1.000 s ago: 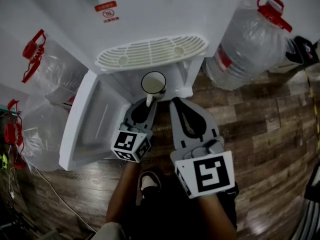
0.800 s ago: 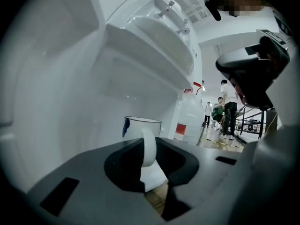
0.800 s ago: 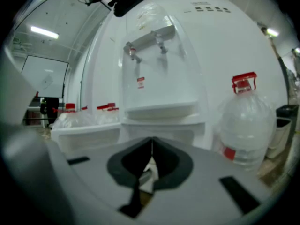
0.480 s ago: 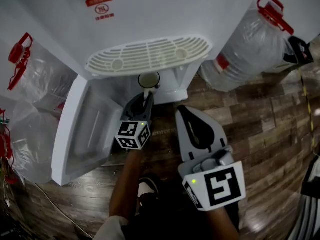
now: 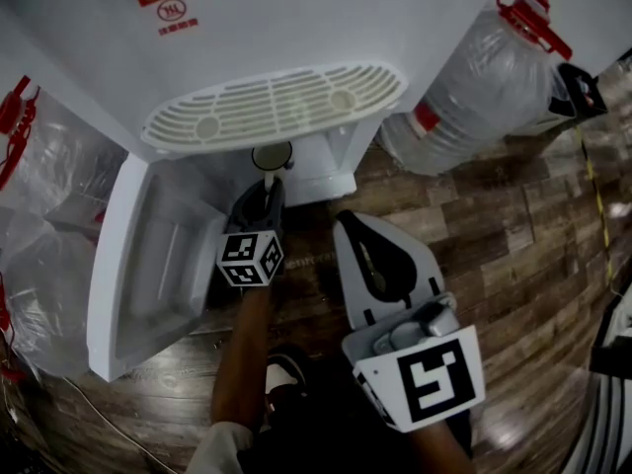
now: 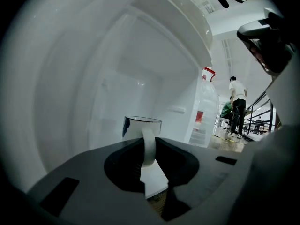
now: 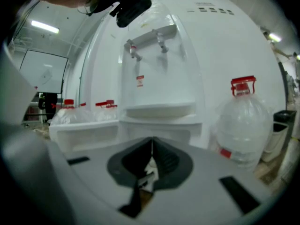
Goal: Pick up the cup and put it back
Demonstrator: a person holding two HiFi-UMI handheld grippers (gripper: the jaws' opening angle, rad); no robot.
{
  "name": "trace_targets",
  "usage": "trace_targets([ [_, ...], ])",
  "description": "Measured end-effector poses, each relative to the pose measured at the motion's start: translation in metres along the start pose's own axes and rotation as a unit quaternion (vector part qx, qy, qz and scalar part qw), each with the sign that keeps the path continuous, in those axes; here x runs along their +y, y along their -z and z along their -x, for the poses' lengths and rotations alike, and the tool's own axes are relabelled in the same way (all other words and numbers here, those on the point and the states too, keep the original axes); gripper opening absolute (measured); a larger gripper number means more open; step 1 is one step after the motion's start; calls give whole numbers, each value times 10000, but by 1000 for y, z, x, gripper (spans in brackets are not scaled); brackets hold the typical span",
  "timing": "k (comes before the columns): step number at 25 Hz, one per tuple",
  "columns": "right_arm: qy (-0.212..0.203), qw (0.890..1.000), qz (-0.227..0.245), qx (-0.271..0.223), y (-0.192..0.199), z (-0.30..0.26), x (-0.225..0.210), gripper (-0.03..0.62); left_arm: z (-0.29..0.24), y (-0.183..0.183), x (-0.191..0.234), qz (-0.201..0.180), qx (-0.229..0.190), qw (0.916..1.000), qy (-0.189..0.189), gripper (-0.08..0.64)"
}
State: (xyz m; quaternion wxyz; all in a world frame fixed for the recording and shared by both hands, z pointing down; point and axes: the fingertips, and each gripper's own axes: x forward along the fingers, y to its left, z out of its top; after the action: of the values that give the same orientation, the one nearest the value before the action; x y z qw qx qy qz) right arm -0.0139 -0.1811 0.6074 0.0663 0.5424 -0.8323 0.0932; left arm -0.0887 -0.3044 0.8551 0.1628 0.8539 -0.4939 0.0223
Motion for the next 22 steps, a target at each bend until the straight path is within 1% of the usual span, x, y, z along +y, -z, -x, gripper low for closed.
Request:
trace_targets([
  [5, 9, 9999, 90, 46, 1, 2, 1, 24, -12, 3, 1, -260, 6, 9996, -74, 67],
  [15, 73, 9998, 140, 148, 6, 2, -3, 23, -37, -2, 14, -366, -44, 9990, -237, 67],
  [22, 75, 9997, 213, 108, 1, 10, -3, 23, -48, -3, 18, -380, 1, 9988, -293, 69],
])
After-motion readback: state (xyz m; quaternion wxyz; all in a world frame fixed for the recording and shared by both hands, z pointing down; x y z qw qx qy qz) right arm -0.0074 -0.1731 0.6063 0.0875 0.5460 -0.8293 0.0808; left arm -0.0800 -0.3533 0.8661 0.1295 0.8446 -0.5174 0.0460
